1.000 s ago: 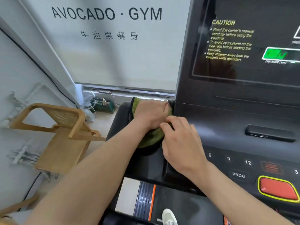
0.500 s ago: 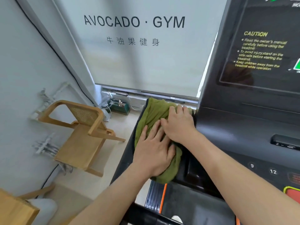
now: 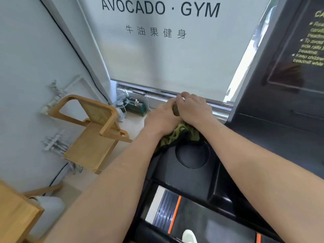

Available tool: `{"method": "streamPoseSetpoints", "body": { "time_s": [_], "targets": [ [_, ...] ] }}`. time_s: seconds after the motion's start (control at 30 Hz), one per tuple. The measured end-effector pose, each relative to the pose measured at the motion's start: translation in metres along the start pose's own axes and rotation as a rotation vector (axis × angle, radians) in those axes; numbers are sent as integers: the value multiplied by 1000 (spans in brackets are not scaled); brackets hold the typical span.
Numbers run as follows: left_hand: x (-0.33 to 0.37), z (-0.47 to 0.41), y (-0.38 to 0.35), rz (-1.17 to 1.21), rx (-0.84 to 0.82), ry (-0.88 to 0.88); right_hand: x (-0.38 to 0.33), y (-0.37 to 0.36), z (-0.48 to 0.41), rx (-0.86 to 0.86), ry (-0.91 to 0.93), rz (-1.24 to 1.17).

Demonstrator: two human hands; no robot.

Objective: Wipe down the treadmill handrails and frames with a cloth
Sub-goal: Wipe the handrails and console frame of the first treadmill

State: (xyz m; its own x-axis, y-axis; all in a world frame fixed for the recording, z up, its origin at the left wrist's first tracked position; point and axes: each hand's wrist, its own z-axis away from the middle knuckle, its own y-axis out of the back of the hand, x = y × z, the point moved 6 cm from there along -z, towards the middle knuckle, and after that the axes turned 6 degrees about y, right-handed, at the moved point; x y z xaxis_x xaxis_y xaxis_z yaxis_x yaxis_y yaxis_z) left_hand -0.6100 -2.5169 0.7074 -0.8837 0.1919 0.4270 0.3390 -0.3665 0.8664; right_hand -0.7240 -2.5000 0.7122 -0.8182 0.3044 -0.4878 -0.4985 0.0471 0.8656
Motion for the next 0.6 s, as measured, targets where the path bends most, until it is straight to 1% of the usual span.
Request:
{"method": "streamPoseSetpoints", "body": {
  "time_s": [0.07, 0.13, 0.23, 0.33, 0.4, 0.47, 0.53, 0.6],
  "targets": [
    [-20, 17, -1, 100, -27, 82, -14, -9, 17, -10, 91, 83],
    [-42, 44, -4, 148, -44, 144, -28, -21, 41, -51, 174, 140],
    [-68, 95, -11, 118, -62, 190, -49, -36, 88, -100, 293, 220],
    [-91, 146, -13, 77, 2, 179, -64, -56, 139, -115, 371, 272],
    [-104, 181, -16, 12, 55, 169, -73, -68, 175, -70, 445, 316],
    [-111, 211, -23, -135, 109, 161, -79, -74, 208, -31, 495, 339],
    [-110, 235, -26, -247, 164, 132, -73, -75, 229, -24, 507, 365],
    [-108, 242, -27, -280, 206, 100, -56, -70, 238, -33, 466, 406]
  ]
}}
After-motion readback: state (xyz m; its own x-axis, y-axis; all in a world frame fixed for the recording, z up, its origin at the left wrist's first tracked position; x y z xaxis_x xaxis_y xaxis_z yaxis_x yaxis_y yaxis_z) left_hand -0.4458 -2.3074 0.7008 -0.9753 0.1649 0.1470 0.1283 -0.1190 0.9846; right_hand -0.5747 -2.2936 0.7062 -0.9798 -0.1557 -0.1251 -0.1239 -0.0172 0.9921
